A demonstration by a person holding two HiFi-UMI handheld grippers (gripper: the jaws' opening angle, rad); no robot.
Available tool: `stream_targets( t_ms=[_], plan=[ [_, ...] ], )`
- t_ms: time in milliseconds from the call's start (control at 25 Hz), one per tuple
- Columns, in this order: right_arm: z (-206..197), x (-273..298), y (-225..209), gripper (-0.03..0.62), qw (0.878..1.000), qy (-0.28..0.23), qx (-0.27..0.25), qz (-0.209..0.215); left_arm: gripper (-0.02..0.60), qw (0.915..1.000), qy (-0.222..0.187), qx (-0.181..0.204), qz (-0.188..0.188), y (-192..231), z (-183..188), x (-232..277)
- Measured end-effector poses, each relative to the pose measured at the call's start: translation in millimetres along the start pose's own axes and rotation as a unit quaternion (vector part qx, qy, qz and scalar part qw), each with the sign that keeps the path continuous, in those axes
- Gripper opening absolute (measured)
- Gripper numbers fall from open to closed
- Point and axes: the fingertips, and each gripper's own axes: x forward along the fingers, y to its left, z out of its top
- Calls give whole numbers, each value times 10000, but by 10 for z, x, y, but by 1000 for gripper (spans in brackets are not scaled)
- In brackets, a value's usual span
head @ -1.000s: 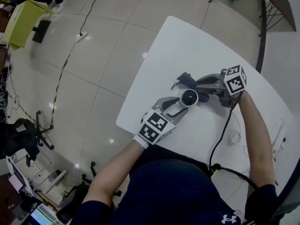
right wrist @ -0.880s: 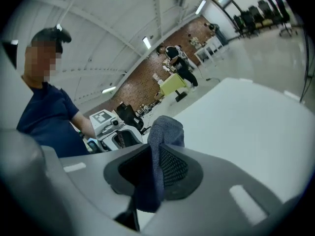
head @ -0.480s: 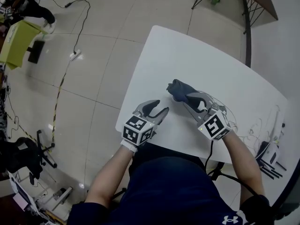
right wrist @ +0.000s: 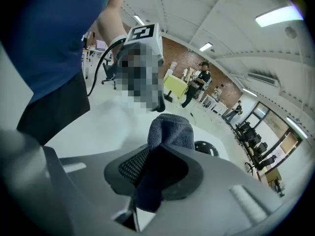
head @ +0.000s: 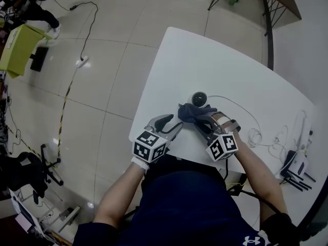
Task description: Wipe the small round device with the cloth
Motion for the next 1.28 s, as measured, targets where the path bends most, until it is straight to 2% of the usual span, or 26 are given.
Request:
stream_targets(
  t_ms=[160,280,360,440,480,560,640,720,800,880,960,1040,1120,1200,1280],
  plan=[
    [-141,163,172,66,9986,162,27,508,187,9999,-58,-126,36,11,-29,-24],
    [-119,190,262,66,9952,188,266,924,186,9997,-115,-193,83,45,-35,-75],
    [-86,174,313,66,9884,135,787,1290,186,9995,-153,-246,93,53,-41,-98],
    [-9,132,316,66,9694,-127,1830,1629,186,9992,-207,-328,58,39,-41,-123],
    [46,100,291,66,9516,-352,2506,1747,186,9989,-262,-398,13,26,-33,-145],
    [158,9,175,66,9038,-876,3771,1824,186,9971,-458,-599,-137,-9,3,-212],
    [234,-105,28,66,8551,-1362,4689,1742,187,9934,-707,-857,-287,-26,37,-292],
    [292,-217,-100,66,8150,-1735,5288,1612,187,9882,-915,-1171,-363,14,33,-360],
    [351,-319,-207,66,7808,-2048,5707,1506,186,9811,-1084,-1541,-446,95,8,-414],
    [412,-422,-314,66,7441,-2381,6074,1439,187,9710,-1218,-1929,-712,120,-7,-452],
    [474,-530,-423,66,7026,-2780,6386,1456,216,9575,-1318,-2257,-1221,28,21,-459],
    [557,-647,-511,66,6590,-3223,6599,1625,287,9421,-1396,-2446,-1819,-139,101,-436],
    [662,-774,-552,66,6226,-3612,6666,1941,353,9276,-1428,-2525,-2355,-318,205,-386],
    [783,-887,-560,66,5994,-3881,6613,2299,394,9099,-1453,-2623,-2866,-471,346,-367],
    [894,-972,-559,66,5839,-4061,6526,2612,400,8793,-1588,-2791,-3517,-602,516,-419]
  ],
)
